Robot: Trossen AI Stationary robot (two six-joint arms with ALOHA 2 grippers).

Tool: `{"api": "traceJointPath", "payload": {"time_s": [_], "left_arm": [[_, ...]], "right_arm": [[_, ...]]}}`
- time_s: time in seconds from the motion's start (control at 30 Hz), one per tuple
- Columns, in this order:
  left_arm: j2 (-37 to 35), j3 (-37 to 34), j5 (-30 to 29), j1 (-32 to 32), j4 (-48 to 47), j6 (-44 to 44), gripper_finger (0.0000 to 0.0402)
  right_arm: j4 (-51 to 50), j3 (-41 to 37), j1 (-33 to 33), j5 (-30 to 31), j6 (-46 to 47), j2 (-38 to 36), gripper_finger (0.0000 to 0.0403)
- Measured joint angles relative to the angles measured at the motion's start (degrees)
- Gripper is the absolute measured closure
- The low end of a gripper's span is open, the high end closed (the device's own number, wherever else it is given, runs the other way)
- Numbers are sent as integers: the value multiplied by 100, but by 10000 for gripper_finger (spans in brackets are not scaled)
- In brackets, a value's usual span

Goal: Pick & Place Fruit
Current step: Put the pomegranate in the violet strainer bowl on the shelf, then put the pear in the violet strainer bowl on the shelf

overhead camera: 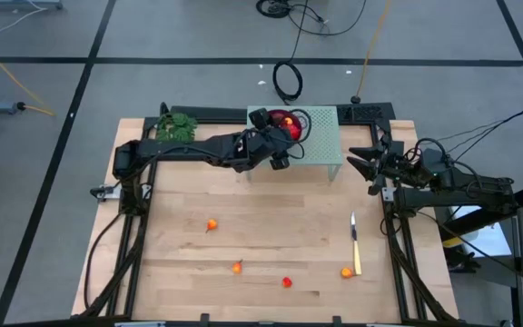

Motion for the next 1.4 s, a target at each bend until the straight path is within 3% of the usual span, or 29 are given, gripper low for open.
{"api": "traceJointPath", "payload": {"time_s": [0.7,1.1,1.4], "left_arm": [[-115,1,23,4,273,280,78],[-228,1,-467,-101,775,1102,78],[-1027,1,-457,-331,-33,-409,87]], "right_arm": [[7,0,0,0,0,0,252],[9,0,0,0,2,0,252],[4,0,0,0,0,0,252]]}}
